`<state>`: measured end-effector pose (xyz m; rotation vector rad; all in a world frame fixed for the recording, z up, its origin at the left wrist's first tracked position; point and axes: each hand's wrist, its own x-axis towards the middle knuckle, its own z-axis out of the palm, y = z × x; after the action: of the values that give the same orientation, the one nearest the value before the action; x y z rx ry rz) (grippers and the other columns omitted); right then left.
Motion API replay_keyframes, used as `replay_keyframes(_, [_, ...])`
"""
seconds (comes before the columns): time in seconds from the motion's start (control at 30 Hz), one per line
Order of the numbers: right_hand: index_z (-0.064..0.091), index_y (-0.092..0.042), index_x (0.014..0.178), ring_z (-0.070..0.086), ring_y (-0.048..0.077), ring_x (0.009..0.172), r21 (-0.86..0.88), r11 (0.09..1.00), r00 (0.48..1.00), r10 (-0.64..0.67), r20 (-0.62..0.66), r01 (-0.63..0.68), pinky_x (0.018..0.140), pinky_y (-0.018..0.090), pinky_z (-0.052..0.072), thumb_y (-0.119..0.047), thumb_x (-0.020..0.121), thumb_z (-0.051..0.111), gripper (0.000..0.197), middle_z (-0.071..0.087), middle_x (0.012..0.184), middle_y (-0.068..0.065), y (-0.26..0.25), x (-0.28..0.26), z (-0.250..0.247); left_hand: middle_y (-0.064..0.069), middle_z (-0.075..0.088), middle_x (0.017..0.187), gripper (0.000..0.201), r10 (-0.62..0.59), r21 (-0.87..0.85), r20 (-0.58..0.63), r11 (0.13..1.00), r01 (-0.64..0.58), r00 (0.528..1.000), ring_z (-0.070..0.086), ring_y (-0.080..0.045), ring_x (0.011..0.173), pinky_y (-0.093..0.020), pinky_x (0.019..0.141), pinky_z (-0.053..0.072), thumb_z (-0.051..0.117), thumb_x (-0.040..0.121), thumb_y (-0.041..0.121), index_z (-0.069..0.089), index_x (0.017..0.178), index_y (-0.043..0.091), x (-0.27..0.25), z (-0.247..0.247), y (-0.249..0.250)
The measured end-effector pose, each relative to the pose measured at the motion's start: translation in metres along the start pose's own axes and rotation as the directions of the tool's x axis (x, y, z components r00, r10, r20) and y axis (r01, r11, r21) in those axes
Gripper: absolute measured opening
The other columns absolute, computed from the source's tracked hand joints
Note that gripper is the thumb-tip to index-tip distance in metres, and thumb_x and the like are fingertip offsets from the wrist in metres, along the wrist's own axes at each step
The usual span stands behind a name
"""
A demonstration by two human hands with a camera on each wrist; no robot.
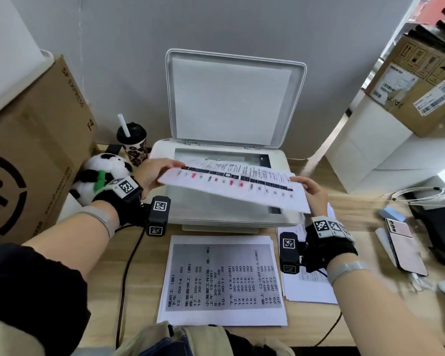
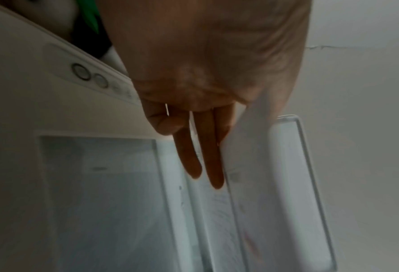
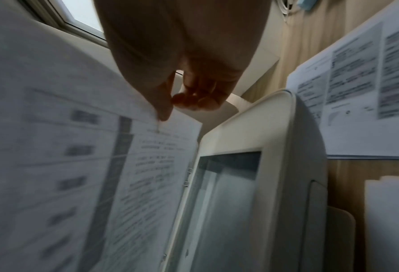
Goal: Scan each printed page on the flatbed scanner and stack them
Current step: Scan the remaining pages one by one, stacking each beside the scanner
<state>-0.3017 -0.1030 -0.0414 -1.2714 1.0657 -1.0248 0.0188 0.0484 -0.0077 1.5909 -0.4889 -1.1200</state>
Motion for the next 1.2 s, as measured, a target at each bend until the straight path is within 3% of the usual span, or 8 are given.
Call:
replay_keyframes(0.2, [0.068,-0.009,0.098,0.061,0.016,0.074,-0.174,0.955,0.970,0.241,-0.020,-0.241,0.049,0.010,0.044,-0.012,0.093,0.050,0.018,0.065,0.103,0.013,0.013,-0.019,0.001,-0.017,0.065,0.110,0.027,0.027,0.491,-0.046,0.871,-0.001,0.999,0.060,-0.020,0.085,-0.022,0.077,0.049,0.061,0.085,0.001,0.067,0.111,0.007,0.002,-0.001,-0.045])
replay_keyframes(0.33, [0.050,-0.009,0.128,0.058,0.015,0.072,-0.324,0.926,0.981,0.193,-0.031,-0.193,0.039,0.009,0.042,-0.012,0.090,0.061,0.040,0.061,0.101,0.011,0.020,-0.022,-0.002,-0.017,0.062,0.118,0.041,0.082,0.556,-0.119,0.831,-0.002,0.990,0.058,-0.023,0.089,-0.027,0.078,0.045,0.064,0.083,0.000,0.058,0.122,0.008,0.003,0.005,-0.050])
replay_keyframes(0.47, [0.066,-0.005,0.096,0.049,0.007,0.045,-0.528,0.826,0.966,0.255,0.041,-0.196,0.036,0.012,0.037,-0.015,0.088,0.064,0.013,0.063,0.072,0.007,0.015,-0.023,-0.003,-0.017,0.062,0.121,0.038,0.119,0.541,-0.155,0.841,-0.017,0.981,0.060,-0.028,0.104,-0.026,0.084,0.044,0.063,0.084,0.003,0.059,0.122,0.007,0.006,0.008,-0.049])
replay_keyframes(0.6, [0.068,-0.003,0.096,0.057,0.016,0.065,-0.482,0.844,0.965,0.263,-0.007,-0.234,0.059,0.027,0.050,-0.015,0.088,0.064,0.015,0.068,0.092,0.012,0.023,-0.024,-0.011,-0.016,0.065,0.116,0.031,0.114,0.462,-0.168,0.887,-0.024,0.979,0.060,-0.021,0.092,-0.024,0.083,0.043,0.064,0.086,0.006,0.062,0.116,0.002,0.005,0.015,-0.055])
replay_keyframes(0.77, [0.063,0.000,0.078,0.052,0.014,0.055,-0.205,0.918,0.927,0.289,-0.241,-0.339,0.051,0.019,0.042,-0.027,0.084,0.068,0.028,0.061,0.075,0.016,0.035,-0.029,-0.038,-0.014,0.071,0.100,0.029,-0.033,0.115,0.018,0.993,0.031,0.999,0.068,-0.014,0.062,-0.019,0.050,0.050,0.050,0.096,0.031,0.062,0.106,0.007,-0.013,0.032,-0.054])
replay_keyframes(0.87, [0.065,-0.003,0.075,0.057,0.020,0.080,-0.015,0.926,0.862,0.346,-0.371,-0.378,0.074,0.036,0.048,-0.059,0.057,0.077,0.060,0.067,0.090,0.023,0.087,-0.012,-0.077,-0.009,0.073,0.079,0.048,-0.196,0.133,0.227,0.977,0.169,0.954,0.070,-0.017,0.063,-0.019,0.049,0.046,0.034,0.098,0.046,0.063,0.102,0.009,-0.021,0.038,-0.055])
replay_keyframes(1.0, [0.054,-0.010,0.086,0.045,0.017,0.052,0.173,0.865,0.729,0.491,-0.477,-0.470,0.040,0.019,0.035,-0.034,0.089,0.063,0.026,0.050,0.067,0.008,0.061,-0.049,-0.082,-0.006,0.072,0.072,0.044,-0.389,0.357,0.409,0.901,0.248,0.825,0.070,-0.017,0.066,-0.018,0.052,0.043,0.036,0.098,0.041,0.064,0.101,0.007,-0.030,0.055,-0.068])
replay_keyframes(1.2, [0.048,-0.019,0.078,0.039,0.014,0.049,0.226,0.793,0.591,0.581,-0.559,-0.566,0.030,0.006,0.025,-0.023,0.093,0.055,0.017,0.055,0.080,0.011,0.095,-0.082,-0.106,-0.003,0.073,0.078,0.036,-0.571,0.551,0.395,0.774,0.312,0.719,0.066,-0.009,0.055,-0.014,0.042,0.039,0.039,0.099,0.037,0.063,0.098,0.010,-0.029,0.071,-0.110])
